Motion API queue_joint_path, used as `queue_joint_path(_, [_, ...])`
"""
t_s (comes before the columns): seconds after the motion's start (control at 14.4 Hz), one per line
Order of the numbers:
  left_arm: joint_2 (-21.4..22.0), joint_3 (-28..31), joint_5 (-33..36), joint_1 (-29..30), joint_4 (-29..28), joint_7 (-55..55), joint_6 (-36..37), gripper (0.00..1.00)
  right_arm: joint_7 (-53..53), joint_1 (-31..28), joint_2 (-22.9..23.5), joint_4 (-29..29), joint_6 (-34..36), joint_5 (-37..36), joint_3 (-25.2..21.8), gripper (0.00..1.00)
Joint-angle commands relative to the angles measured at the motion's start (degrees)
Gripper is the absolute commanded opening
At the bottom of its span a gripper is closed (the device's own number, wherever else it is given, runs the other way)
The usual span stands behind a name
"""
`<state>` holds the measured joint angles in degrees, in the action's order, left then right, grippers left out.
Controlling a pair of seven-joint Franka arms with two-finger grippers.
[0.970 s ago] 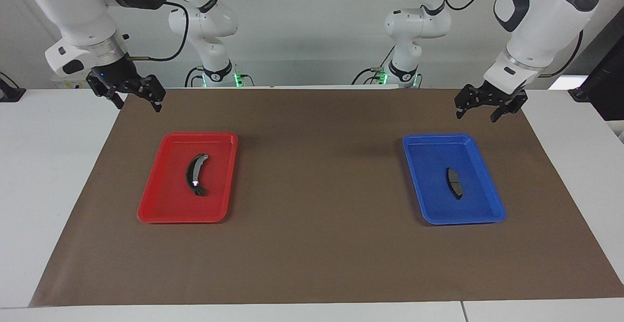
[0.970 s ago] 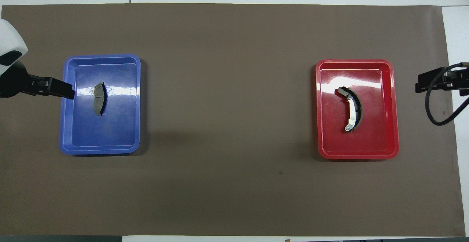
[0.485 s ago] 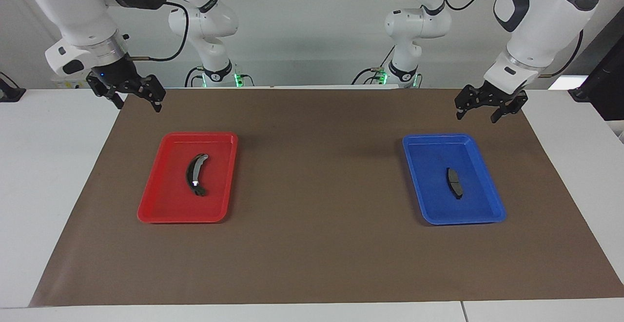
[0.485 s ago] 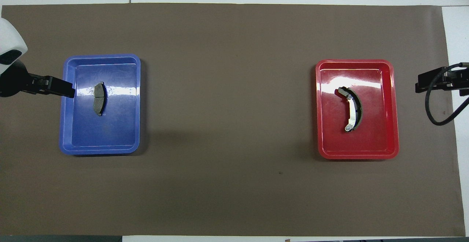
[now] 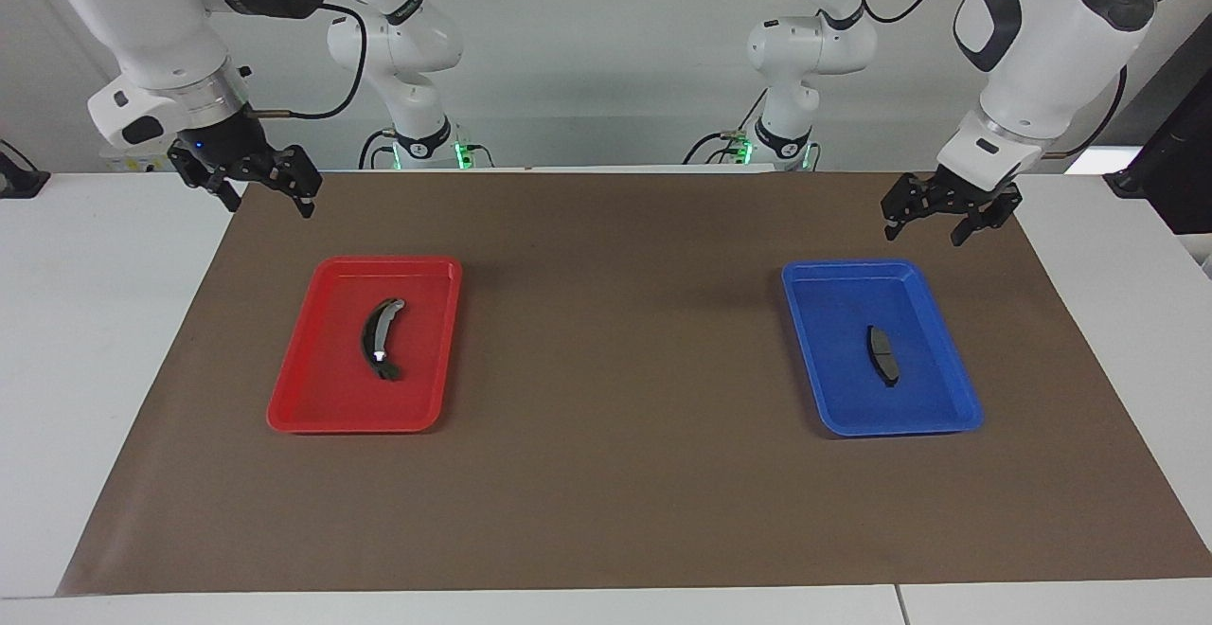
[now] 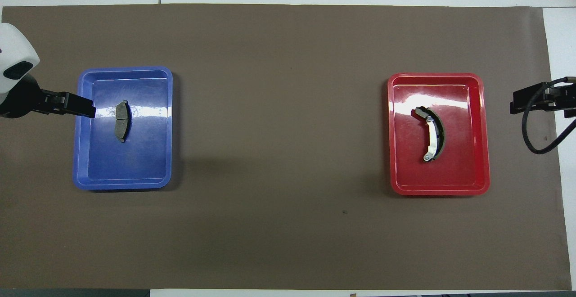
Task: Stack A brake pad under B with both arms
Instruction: 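Lower the left gripper onto the dark brake pad and grasp it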
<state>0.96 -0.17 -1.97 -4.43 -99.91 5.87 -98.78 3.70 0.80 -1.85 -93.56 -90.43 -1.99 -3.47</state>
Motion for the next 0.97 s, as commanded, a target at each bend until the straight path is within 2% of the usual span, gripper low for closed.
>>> queue_joint_path(0.0, [2.3,0.5,-0.2,-0.6,-3.7,-0.7,-2.6,0.97,-0.9,-0.1,-1.6,-2.0,-0.6,-0.1,0.0,1.0])
queue_joint_path(0.28, [1.1,0.5,-0.2,-0.4,-6.3,-0.7,-8.0,0.97,-0.7,0.0,-1.6,-2.1,-1.2,-0.1,0.0,1.0])
queue_joint_path(0.49, [-3.1,0.6,0.0,-0.1,-7.7,-0.8,-13.5,0.97,-0.7,-0.1,-1.6,-2.1,-1.1,-0.1,0.0,1.0])
queue_joint_path(0.9, [-8.3,0.7,0.7,1.4,-16.8,-0.7,-30.3,0.97,-0.7,-0.1,-1.6,-2.1,-1.0,-0.1,0.0,1.0])
